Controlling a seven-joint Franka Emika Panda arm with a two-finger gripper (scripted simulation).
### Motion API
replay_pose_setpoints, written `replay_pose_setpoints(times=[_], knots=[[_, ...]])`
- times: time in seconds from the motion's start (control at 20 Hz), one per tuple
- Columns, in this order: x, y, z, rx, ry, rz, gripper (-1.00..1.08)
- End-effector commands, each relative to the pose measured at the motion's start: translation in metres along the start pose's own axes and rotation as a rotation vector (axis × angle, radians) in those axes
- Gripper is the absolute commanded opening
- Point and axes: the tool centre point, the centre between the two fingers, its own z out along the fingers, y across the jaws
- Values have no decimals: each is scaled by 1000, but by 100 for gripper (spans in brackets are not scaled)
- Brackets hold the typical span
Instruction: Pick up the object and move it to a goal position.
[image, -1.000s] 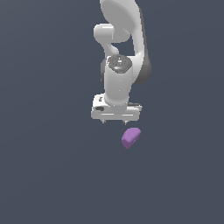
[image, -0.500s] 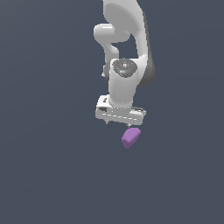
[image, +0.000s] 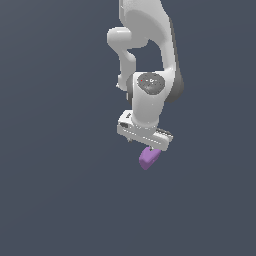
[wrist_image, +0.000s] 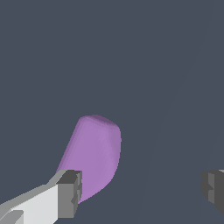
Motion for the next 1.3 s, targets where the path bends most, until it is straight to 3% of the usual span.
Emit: replay_pose_setpoints(times=[0.0,0.65,1.25], knots=[[-1,-6,3,2,-2,62,100],[-8,-35,16,6,-12,330,100],[-11,-43,19,6,-14,400,100]])
